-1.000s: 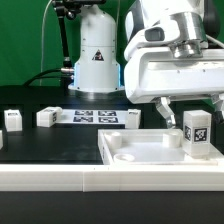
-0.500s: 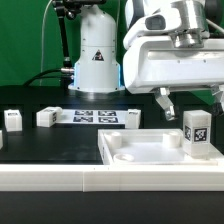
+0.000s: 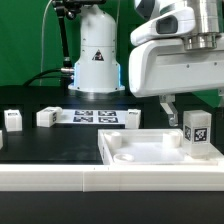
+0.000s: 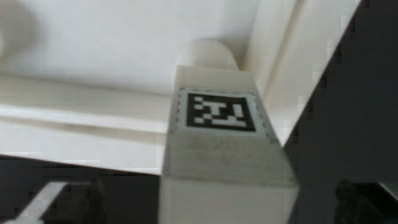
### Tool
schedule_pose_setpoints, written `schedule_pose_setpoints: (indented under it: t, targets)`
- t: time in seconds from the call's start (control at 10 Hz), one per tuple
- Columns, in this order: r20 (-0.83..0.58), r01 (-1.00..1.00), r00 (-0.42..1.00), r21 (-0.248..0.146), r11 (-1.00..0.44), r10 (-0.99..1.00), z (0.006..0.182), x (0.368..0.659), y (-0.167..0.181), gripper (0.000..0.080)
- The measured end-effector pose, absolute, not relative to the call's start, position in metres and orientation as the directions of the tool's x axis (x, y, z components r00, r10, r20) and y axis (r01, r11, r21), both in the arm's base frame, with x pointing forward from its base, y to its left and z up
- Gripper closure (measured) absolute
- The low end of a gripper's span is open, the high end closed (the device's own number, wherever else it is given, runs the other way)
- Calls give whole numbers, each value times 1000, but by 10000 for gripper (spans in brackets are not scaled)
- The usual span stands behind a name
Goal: Assemble one leg
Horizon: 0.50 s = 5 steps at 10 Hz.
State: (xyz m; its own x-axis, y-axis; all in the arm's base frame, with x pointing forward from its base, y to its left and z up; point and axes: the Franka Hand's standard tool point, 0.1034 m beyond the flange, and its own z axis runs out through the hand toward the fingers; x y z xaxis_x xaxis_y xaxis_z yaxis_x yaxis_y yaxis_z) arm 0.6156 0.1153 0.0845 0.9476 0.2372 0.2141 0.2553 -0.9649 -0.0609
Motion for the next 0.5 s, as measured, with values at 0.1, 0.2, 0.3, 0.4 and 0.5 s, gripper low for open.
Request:
schedule_pose_setpoints:
  t: [0.1,0.2,0.3,0.4,0.5]
  targets:
    - [136,254,961,-74,-964,242,84,614,113,151]
    - [81,252,966,-84,-964,246,84,614,112,151]
    - [57,252,967,-89,-964,247,83,614,111,151]
    - [53,253,967,-90,-963,249,83,614,112,151]
    - [56,252,967,-89,-964,248,83,614,112,151]
